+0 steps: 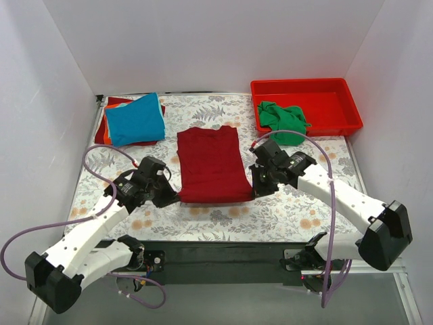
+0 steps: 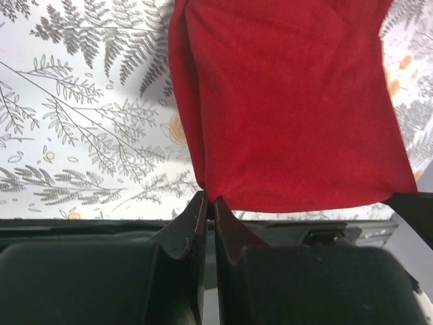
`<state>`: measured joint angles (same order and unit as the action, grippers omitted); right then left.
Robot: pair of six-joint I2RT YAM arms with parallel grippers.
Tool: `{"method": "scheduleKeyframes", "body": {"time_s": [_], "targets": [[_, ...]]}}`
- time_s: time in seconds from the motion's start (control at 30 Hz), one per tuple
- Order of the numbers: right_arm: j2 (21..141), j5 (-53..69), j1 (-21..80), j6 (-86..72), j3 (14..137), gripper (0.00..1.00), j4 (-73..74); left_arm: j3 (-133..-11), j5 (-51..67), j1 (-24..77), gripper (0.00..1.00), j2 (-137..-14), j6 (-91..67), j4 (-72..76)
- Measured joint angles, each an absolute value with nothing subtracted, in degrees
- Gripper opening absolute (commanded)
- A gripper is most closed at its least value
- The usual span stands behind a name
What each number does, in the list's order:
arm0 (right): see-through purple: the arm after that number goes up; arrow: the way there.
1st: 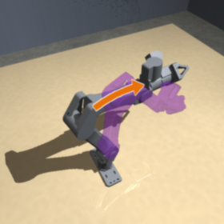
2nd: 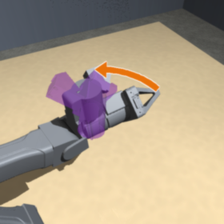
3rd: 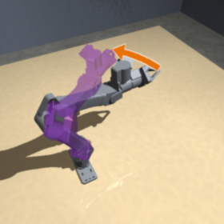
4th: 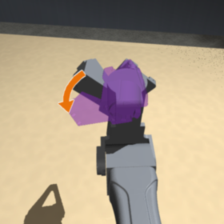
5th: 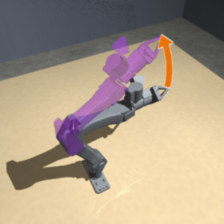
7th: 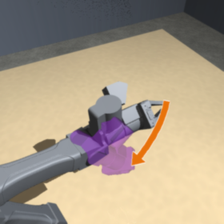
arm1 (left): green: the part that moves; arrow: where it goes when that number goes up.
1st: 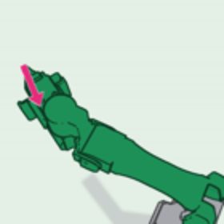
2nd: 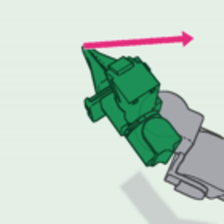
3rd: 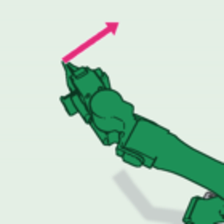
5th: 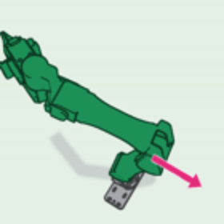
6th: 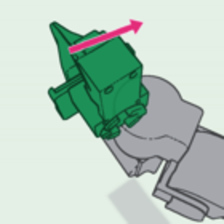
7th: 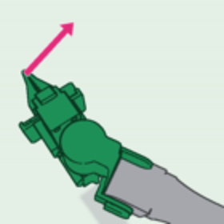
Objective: Fold and stack the t-shirts
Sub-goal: Fold the tshirt
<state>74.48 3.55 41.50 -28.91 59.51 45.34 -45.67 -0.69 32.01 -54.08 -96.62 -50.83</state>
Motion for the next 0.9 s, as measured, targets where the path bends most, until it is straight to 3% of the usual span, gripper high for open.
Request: {"method": "scheduleKeyframes", "body": {"time_s": [0.3, 0.5, 0.9], "targets": [[68.58, 1.32, 43.62, -32.27, 60.25, 0.01, 52.34, -51.29, 2.96, 32.01, 0.0, -50.54, -98.89, -57.67], [68.73, -2.76, 43.57, -33.06, 69.58, 0.01, 57.19, -57.95, 3.29, 31.99, 0.0, -54.52, -98.48, -57.6], [81.32, -11.86, 39.42, -29.39, 79.99, 0.01, 58.67, -59.42, 2.28, 31.94, 0.0, -63.61, -95.26, -50.06]]}}
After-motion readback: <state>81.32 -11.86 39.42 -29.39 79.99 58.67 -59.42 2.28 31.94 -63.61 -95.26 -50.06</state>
